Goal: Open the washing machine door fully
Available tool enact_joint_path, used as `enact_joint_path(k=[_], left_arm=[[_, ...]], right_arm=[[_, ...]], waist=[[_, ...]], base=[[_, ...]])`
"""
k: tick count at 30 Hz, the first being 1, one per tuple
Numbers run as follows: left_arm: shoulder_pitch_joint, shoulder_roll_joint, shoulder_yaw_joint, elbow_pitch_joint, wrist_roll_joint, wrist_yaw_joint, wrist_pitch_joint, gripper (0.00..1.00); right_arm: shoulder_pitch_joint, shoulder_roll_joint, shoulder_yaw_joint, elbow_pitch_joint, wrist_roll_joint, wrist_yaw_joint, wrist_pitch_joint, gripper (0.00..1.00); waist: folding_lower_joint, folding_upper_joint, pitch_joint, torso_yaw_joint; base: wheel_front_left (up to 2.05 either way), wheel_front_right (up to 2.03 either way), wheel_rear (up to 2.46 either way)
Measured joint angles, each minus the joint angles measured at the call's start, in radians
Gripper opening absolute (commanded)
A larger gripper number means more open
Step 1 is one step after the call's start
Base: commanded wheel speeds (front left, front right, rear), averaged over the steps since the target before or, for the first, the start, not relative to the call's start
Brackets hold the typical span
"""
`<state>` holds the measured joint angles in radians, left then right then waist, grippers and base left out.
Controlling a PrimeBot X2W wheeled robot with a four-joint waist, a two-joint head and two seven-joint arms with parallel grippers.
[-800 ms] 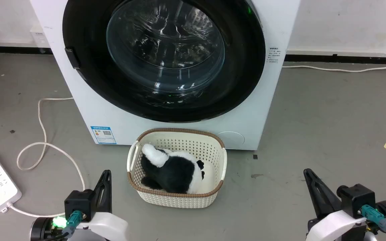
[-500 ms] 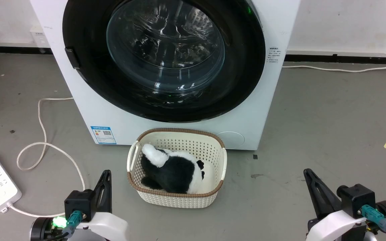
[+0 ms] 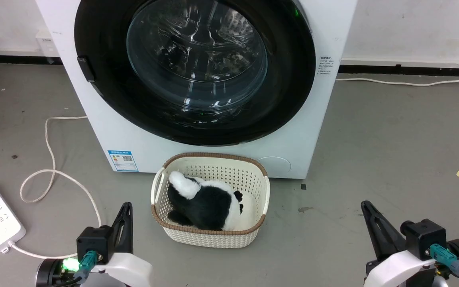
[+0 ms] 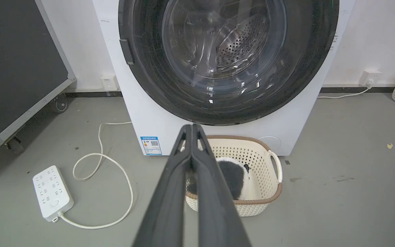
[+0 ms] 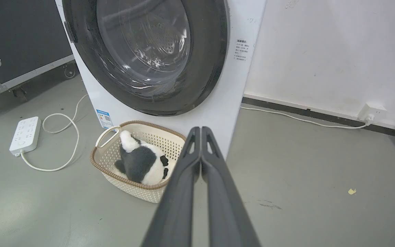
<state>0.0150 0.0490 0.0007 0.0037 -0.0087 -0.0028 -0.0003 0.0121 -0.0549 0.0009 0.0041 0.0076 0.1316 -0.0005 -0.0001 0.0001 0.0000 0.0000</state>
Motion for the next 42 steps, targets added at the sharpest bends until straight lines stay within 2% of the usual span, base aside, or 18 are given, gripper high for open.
enact_joint_path(k=[12, 13, 42], left_arm=[[0.000, 0.000, 0.000, 0.000, 0.000, 0.000, 0.000, 0.00], [0.000, 0.000, 0.000, 0.000, -0.001, 0.000, 0.000, 1.00], [0.000, 0.000, -0.039, 0.000, -0.018, 0.018, -0.043, 1.00]], right_arm=[[0.000, 0.000, 0.000, 0.000, 0.000, 0.000, 0.000, 0.00], [0.000, 0.000, 0.000, 0.000, 0.000, 0.000, 0.000, 1.00], [-0.016, -0.006, 0.007, 0.000, 0.026, 0.000, -0.042, 1.00]], waist=[[0.0001, 0.0000, 0.000, 0.000], [0.0001, 0.0000, 0.000, 0.000], [0.0001, 0.0000, 0.037, 0.010]], base=[[0.00, 0.00, 0.00], [0.00, 0.00, 0.00], [0.00, 0.00, 0.00]])
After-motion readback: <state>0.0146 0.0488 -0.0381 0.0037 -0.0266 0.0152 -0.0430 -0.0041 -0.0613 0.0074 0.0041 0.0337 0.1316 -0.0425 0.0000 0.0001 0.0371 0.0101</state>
